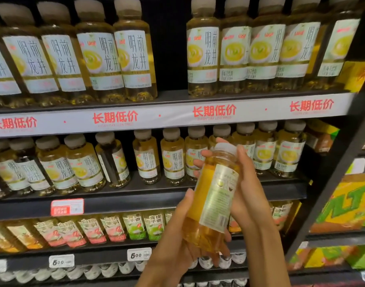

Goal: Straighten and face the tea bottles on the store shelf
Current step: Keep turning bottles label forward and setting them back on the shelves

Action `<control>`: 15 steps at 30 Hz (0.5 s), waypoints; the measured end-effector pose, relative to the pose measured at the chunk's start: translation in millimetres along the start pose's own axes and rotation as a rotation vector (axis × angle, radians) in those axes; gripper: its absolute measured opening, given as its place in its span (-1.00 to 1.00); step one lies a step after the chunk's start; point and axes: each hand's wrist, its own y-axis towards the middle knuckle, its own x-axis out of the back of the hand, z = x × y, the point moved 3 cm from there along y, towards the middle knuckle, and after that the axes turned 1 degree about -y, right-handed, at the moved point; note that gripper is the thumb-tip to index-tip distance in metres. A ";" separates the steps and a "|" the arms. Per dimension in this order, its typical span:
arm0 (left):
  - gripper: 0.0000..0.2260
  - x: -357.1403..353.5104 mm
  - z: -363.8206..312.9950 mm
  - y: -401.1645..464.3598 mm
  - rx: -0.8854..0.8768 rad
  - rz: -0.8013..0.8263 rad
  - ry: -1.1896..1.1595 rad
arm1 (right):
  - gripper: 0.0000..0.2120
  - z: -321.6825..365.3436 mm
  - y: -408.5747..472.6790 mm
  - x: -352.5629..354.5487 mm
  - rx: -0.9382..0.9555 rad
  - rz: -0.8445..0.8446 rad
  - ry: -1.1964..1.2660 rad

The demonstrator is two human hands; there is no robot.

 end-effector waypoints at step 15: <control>-0.50 -3.5 6.3 19.2 -0.061 -0.171 0.113 | -0.56 15.4 2.8 17.1 0.135 -0.062 -0.239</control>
